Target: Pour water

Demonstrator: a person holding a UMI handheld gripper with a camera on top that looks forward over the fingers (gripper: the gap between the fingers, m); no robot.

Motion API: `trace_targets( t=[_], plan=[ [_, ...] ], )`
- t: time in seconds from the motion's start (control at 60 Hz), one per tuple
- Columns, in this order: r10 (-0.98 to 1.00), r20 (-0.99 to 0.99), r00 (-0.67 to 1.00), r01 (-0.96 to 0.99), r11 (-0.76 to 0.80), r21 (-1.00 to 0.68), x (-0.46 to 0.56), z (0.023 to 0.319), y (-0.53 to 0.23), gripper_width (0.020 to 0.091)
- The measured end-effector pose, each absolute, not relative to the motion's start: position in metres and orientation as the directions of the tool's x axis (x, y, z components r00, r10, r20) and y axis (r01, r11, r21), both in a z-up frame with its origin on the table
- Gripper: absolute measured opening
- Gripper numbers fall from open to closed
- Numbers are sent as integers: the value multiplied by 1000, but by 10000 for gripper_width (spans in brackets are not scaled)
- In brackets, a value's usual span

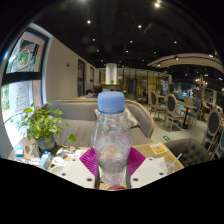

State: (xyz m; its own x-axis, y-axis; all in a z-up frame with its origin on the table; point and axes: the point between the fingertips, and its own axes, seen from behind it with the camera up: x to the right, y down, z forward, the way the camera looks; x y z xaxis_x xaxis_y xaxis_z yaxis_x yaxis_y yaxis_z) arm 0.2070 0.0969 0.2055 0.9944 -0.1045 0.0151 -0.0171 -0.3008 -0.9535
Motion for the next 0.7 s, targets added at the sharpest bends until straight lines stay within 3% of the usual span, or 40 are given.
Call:
trace_targets(
  t=[0.167,0.433,0.55,0.7],
  plan=[
    [-144,-6,990,-60,-373,-926,227,132,95,344],
    [-132,-29,991,-85,-440,-894,225,64,84,350],
    [-125,-4,992,-57,-422,-905,225,68,80,353],
    [-149,-40,988,-99,-415,-904,227,66,80,469]
  ],
)
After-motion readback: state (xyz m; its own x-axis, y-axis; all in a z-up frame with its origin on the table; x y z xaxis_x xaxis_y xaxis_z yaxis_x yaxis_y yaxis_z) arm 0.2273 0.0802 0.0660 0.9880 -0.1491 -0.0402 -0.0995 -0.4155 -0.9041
